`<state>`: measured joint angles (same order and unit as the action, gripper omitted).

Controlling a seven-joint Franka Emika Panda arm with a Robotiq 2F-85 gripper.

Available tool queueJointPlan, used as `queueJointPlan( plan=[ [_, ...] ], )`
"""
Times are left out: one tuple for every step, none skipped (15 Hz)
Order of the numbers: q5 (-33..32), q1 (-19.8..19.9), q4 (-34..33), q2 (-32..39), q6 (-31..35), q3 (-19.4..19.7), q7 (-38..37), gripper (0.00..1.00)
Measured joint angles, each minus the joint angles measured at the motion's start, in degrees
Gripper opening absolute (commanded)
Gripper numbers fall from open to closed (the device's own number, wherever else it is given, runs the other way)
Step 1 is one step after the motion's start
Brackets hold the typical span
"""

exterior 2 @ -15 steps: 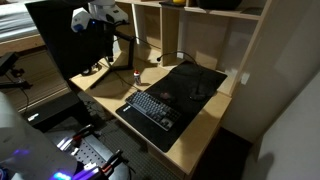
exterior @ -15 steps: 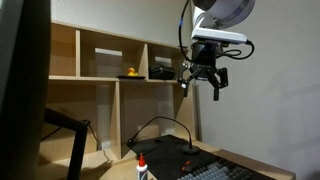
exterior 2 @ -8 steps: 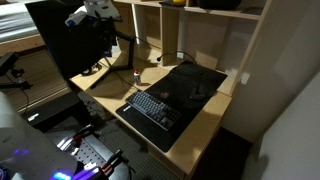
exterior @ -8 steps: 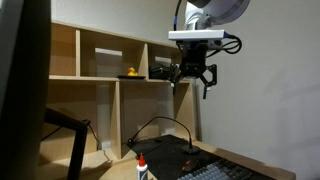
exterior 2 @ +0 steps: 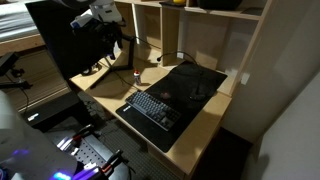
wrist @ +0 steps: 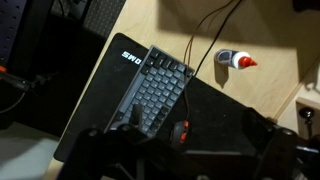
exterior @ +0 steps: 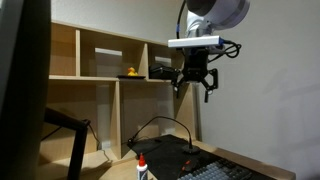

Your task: Move the mouse to the right side of the desk

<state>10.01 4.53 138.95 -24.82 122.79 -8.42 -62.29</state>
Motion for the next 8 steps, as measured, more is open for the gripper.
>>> queueJointPlan(
  plan=[
    [-0.02,0.76,0.05,1.57,1.27,0.74,-1.85,1.0],
    [-0.01,1.32,0.06,3.15,2.6,1.56,-3.67,1.0],
    [0.63,1.61,0.05,4.78,3.97,2.31,-5.51,1.0],
    [1.97,1.63,0.03,6.24,5.13,2.98,-7.05,1.0],
    [4.06,1.51,-0.02,7.54,6.27,3.66,-8.0,1.0],
    [6.91,1.17,-0.07,8.6,7.5,4.33,-8.16,1.0],
    [8.79,0.77,-0.13,9.43,8.32,4.85,-8.16,1.0],
    [9.55,0.53,-0.28,9.93,8.58,5.19,-8.16,1.0]
  ],
)
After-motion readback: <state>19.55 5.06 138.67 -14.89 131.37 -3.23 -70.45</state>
